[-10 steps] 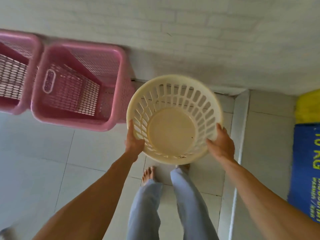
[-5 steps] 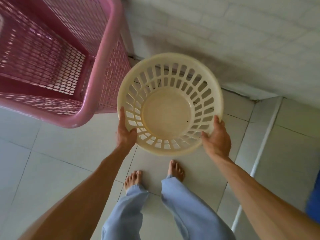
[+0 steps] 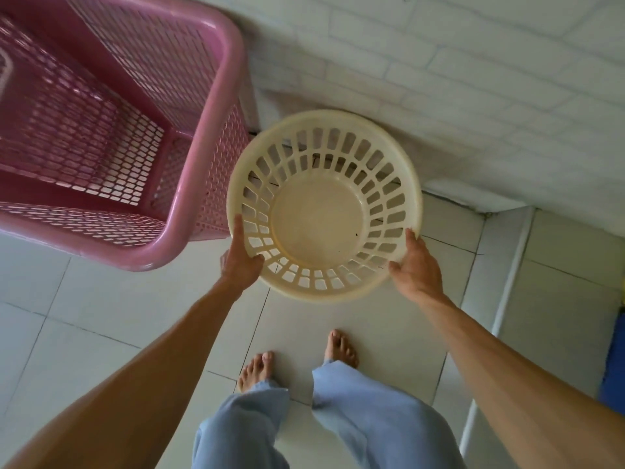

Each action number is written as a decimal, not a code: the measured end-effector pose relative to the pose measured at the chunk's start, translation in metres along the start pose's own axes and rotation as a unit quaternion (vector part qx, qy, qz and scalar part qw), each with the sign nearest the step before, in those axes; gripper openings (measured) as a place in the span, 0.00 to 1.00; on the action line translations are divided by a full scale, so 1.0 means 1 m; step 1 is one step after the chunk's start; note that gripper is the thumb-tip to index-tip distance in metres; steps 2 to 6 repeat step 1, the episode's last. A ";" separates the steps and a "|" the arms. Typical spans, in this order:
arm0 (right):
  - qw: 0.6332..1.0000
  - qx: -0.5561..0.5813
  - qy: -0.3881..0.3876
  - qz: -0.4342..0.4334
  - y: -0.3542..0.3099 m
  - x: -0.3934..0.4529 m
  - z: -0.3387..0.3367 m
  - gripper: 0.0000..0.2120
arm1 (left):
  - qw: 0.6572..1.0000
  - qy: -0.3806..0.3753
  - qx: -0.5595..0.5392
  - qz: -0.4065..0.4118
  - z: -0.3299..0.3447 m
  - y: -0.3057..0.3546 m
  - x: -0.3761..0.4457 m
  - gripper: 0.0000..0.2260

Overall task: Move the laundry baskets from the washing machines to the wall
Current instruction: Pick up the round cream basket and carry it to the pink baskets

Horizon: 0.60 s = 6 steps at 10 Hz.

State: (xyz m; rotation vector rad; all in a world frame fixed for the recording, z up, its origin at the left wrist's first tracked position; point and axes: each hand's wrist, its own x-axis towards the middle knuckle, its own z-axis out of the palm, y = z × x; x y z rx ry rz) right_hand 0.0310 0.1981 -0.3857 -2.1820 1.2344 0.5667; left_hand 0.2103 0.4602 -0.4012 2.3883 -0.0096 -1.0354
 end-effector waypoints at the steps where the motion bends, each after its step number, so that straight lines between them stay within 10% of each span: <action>1: 1.000 0.009 0.001 -0.005 -0.012 -0.040 -0.029 0.28 | 1.000 0.000 0.020 -0.011 -0.021 0.025 -0.047 0.39; 6: 1.000 0.009 0.001 -0.005 -0.012 -0.040 -0.029 0.28 | 1.000 0.000 0.020 -0.011 -0.021 0.025 -0.047 0.39</action>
